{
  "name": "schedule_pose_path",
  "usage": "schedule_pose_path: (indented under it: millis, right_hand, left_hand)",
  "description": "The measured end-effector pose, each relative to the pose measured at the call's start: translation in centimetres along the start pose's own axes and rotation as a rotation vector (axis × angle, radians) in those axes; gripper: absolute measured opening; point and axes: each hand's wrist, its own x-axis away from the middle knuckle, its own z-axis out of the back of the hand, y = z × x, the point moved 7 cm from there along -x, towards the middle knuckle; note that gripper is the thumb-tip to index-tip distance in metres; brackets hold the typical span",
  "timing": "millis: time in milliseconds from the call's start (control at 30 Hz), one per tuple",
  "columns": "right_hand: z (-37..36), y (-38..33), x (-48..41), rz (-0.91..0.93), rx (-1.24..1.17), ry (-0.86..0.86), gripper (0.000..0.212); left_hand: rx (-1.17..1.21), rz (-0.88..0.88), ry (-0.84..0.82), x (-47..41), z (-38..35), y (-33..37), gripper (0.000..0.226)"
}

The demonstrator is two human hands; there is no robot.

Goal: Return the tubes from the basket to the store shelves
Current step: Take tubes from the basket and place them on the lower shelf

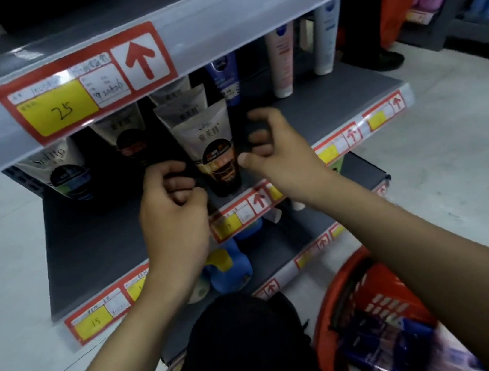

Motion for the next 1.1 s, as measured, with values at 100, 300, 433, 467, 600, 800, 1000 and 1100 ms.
schedule_pose_path:
  millis: [100,300,433,467,600,800,1000,1100]
  right_hand:
    - [4.0,-1.6,3.7,0.025,0.118,0.156,0.042]
    - [12.0,-3.0,15.1,0.015,0.262,0.329,0.038]
    - [16.4,-1.4,22.7,-0.092,0.325,0.373,0.036]
    - [17.4,-0.6,24.4,-0.125,0.335,0.383,0.035]
    - [20.5,3.2,30.3,-0.268,0.33,0.445,0.032]
    - [21.0,11.8,36.7,-0.542,0.317,0.437,0.024]
    - [18.0,17.3,37.3,-0.695,0.254,0.268,0.02]
    - [16.8,19.3,36.9,-0.742,0.209,0.237,0.019]
  left_hand:
    - [-0.043,-0.102,-0.069,1.8,-0.1,3.0,0.031]
    - [-0.315,-0.376,-0.432,8.8,-5.3,10.7,0.014]
    - [-0.35,-0.454,-0.689,15.0,-10.4,13.0,0.006]
    - [-0.379,-0.489,-0.749,16.6,-11.8,13.2,0.005]
    - [-0.535,-0.584,-0.964,22.9,-17.3,12.0,0.008]
    - [-0.766,0.017,-1.242,27.3,-23.0,-1.7,0.018]
    - [-0.739,0.874,-1.166,30.0,-20.0,-13.4,0.034]
    - [-0.604,1.103,-0.983,29.0,-20.1,-15.7,0.029]
